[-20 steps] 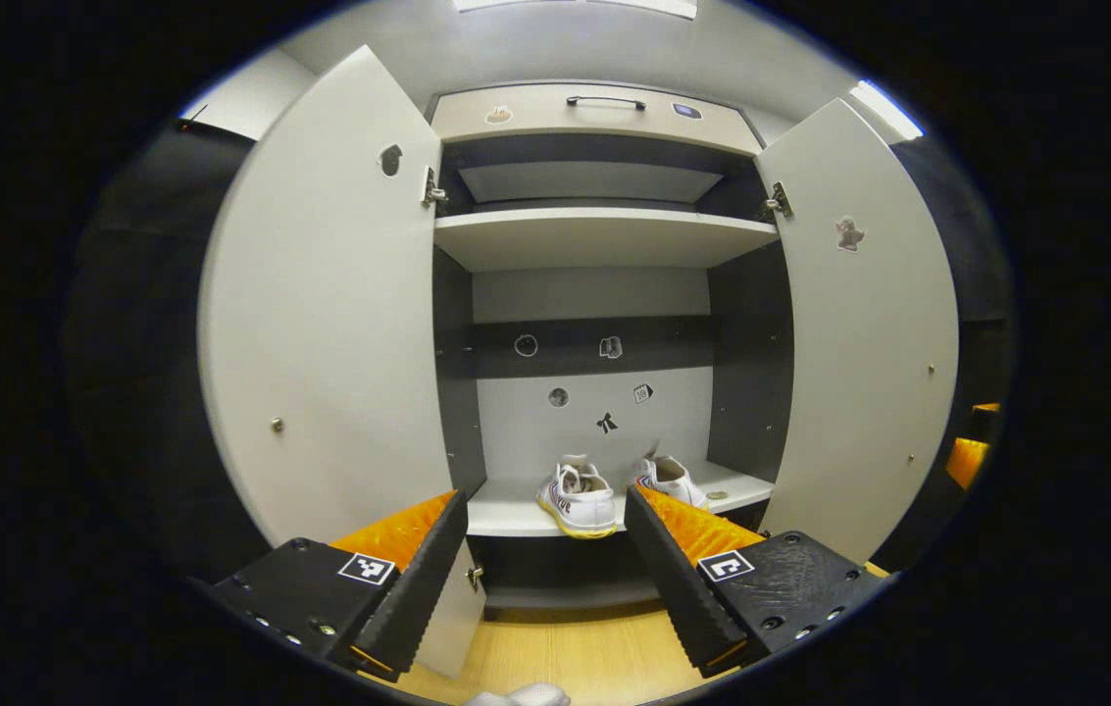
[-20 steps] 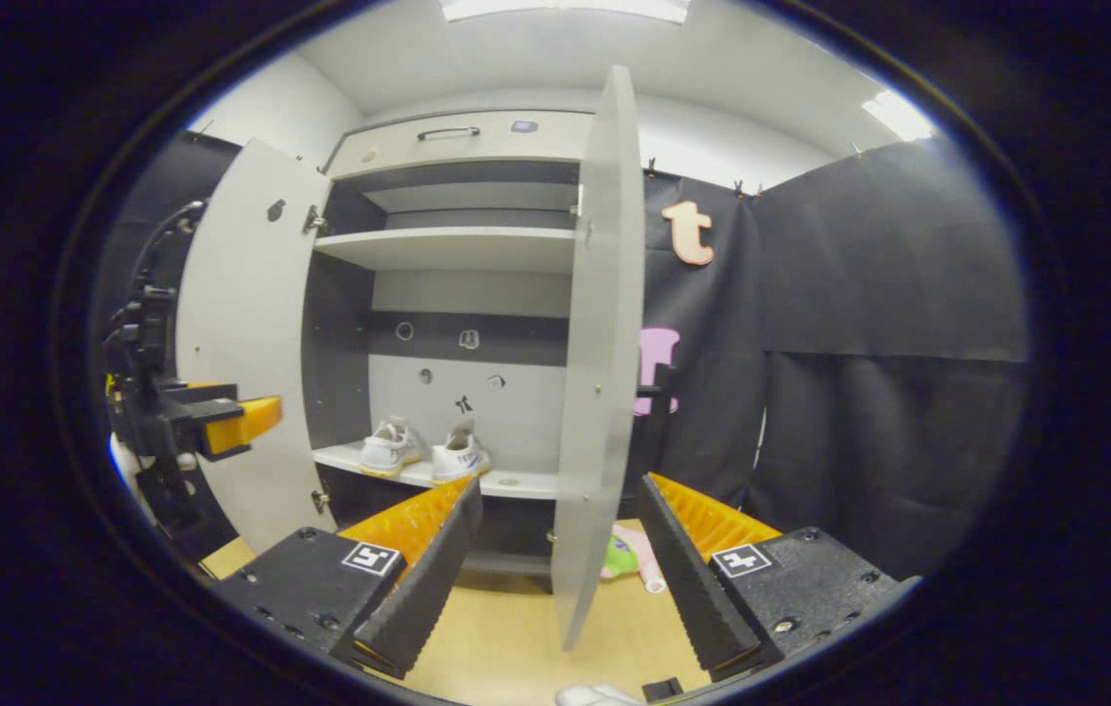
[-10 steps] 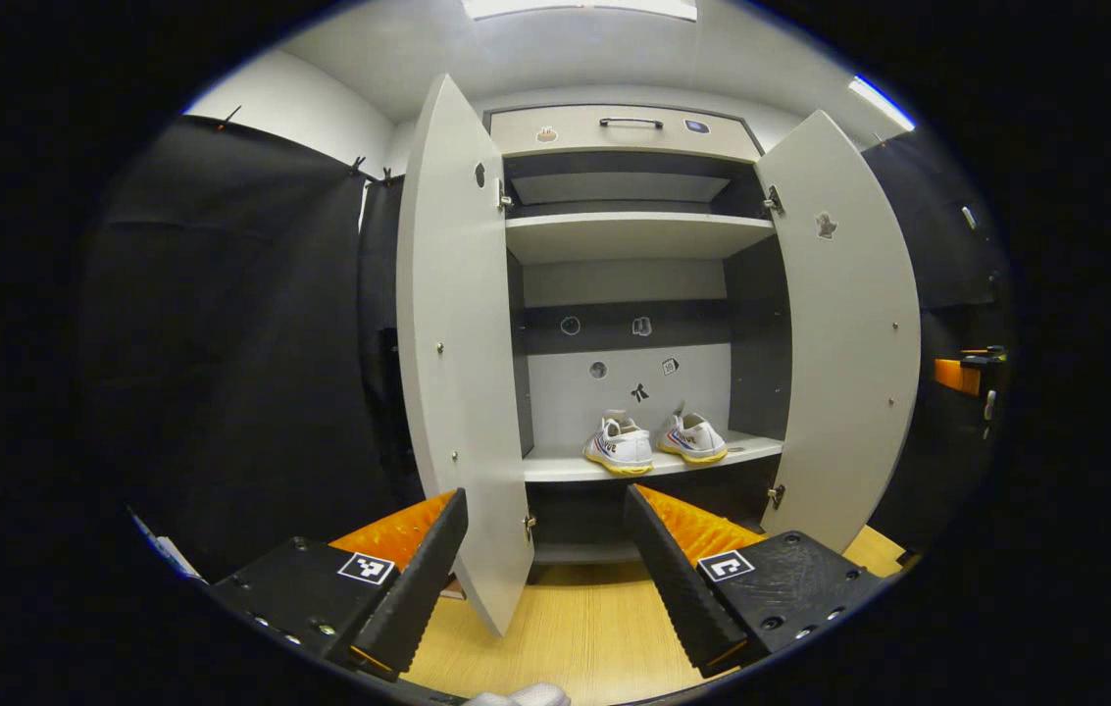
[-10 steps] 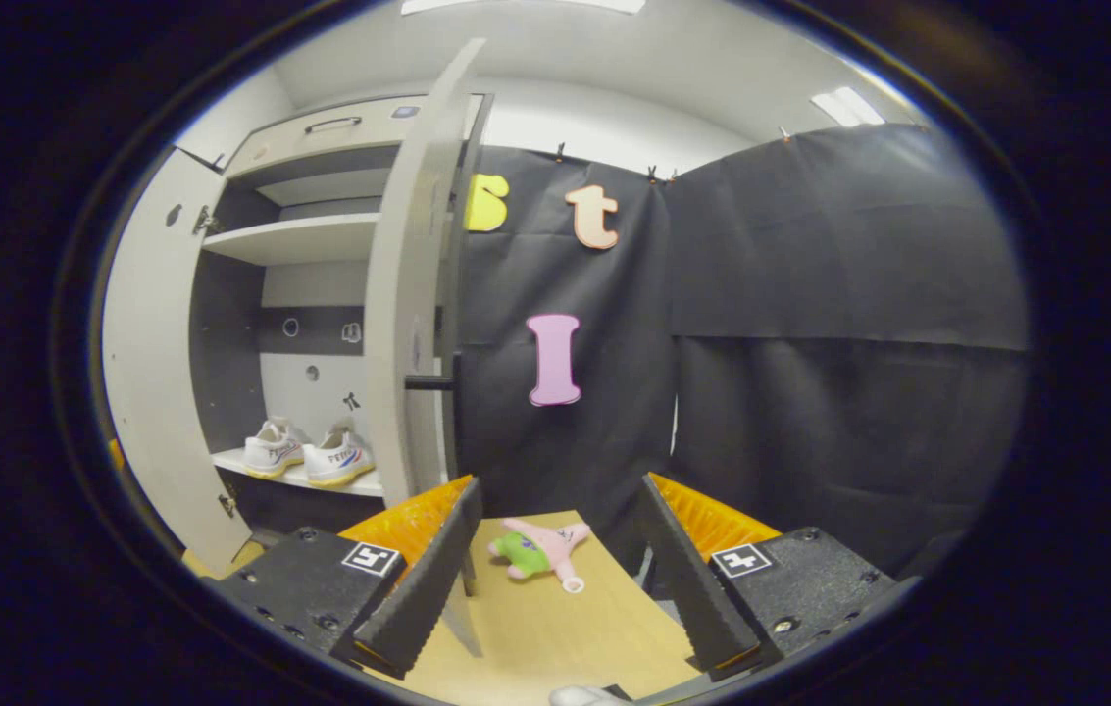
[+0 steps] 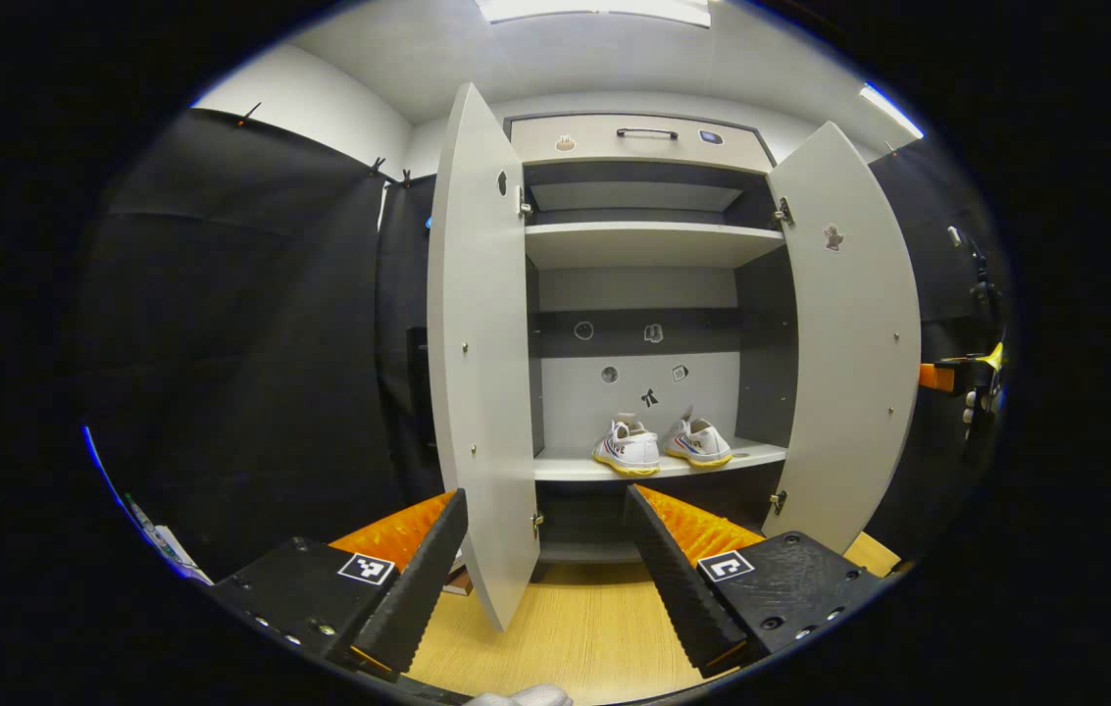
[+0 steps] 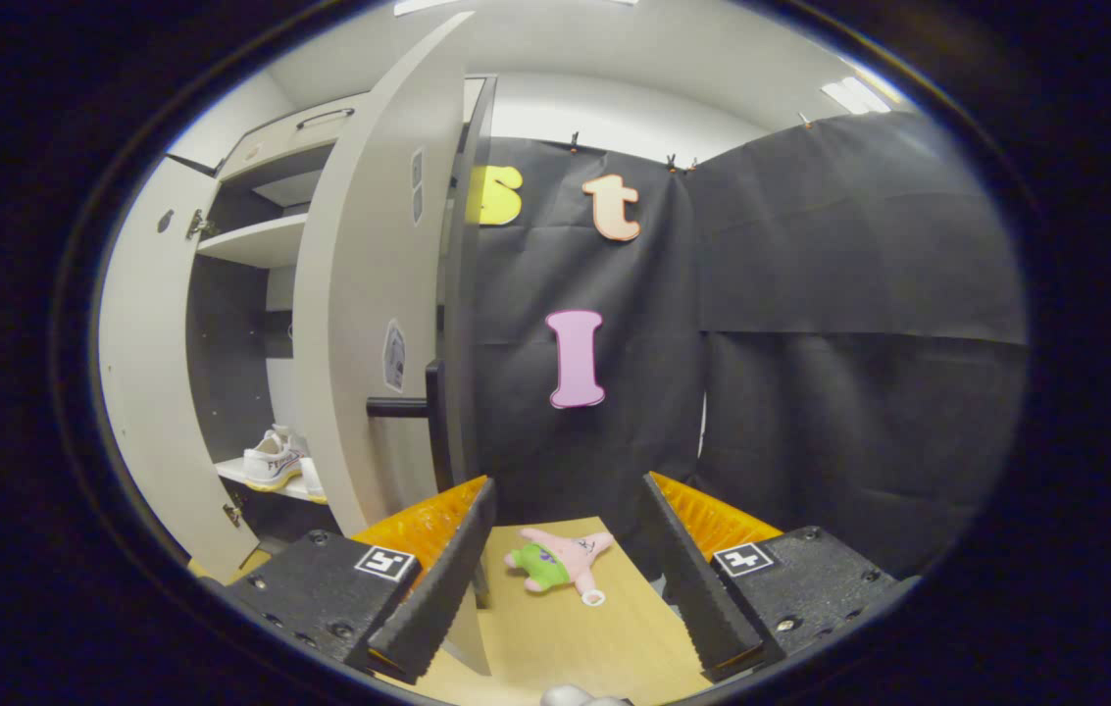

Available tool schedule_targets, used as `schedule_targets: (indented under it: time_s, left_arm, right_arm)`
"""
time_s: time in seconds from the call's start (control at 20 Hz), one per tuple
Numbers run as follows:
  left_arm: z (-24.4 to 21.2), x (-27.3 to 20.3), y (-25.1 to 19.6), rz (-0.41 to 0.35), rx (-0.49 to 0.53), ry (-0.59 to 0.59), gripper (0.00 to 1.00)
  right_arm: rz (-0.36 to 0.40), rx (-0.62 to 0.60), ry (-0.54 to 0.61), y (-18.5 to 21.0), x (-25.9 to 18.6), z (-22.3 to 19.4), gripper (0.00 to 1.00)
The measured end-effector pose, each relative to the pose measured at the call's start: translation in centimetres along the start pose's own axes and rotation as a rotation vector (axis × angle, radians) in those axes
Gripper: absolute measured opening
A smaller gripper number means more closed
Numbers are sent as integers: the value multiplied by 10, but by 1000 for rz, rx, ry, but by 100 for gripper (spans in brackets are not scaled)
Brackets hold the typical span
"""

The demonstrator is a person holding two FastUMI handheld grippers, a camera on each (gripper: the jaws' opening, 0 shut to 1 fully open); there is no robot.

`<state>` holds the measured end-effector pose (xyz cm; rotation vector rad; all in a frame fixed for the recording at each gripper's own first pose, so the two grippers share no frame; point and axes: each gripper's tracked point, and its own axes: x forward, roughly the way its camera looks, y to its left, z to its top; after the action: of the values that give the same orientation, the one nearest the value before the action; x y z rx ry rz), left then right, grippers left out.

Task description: Grab one shoe with the right hand and put it into the shoe cabinet, grab the other shoe with the left hand and put it into the shoe cabinet; then close the right door with the right hand and the left door with the left hand.

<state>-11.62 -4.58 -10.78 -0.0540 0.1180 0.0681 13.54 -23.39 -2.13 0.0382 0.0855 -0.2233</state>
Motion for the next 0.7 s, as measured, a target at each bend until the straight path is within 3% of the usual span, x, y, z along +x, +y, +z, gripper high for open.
schedule_targets:
  time_s: [0.05, 0.1, 0.15, 0.2, 0.25, 0.3, 0.7]
  left_arm:
    - [1, 2, 1, 2, 1, 0, 96]
    - [1, 3, 3, 11, 3, 2, 96]
    - [2, 4, 5, 14, 1, -1, 96]
    - [3, 4, 5, 13, -3, -3, 96]
    - [3, 5, 6, 14, -5, 0, 96]
    - [3, 6, 8, 15, -3, 1, 96]
    - [6, 3, 24, 35, 4, 1, 96]
  right_arm:
    - [-12, -18, 3, -1, -1, 1, 94]
    - [-25, -33, -1, 0, -3, 3, 85]
    - [-28, -35, -4, 2, -3, 3, 93]
    - [-26, -21, -6, 5, -4, 3, 93]
    - [-21, -6, -1, 8, -5, 2, 86]
    - [-12, 0, -2, 12, -6, 1, 93]
    - [88, -36, 7, 67, -15, 0, 93]
